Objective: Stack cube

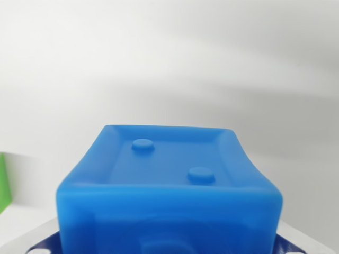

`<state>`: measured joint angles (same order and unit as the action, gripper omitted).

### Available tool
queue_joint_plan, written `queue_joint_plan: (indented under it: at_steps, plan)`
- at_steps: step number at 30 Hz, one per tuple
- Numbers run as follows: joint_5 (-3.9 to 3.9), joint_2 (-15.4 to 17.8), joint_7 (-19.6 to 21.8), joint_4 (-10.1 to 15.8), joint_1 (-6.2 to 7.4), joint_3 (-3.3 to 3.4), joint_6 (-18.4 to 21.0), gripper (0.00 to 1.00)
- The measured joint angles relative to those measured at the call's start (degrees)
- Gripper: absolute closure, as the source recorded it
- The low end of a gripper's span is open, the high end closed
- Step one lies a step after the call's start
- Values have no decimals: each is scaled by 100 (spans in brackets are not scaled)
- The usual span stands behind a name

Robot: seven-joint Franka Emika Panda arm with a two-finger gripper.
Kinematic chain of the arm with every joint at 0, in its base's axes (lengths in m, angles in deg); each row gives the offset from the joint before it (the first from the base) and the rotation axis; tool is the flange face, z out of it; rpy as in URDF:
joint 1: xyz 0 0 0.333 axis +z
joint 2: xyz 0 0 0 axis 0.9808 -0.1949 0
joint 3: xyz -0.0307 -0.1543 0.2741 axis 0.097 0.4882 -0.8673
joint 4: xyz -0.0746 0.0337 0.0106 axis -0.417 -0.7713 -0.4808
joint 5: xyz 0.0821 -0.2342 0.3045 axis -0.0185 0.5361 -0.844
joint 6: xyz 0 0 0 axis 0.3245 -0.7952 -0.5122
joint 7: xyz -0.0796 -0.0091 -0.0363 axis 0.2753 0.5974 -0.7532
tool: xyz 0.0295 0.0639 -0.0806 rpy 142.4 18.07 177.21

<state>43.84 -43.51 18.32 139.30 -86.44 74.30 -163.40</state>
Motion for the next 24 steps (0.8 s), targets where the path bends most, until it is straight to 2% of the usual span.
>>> queue_joint_plan:
  at_steps: [24]
  plan:
    - [3,446,450,548,351,-77,-107,100]
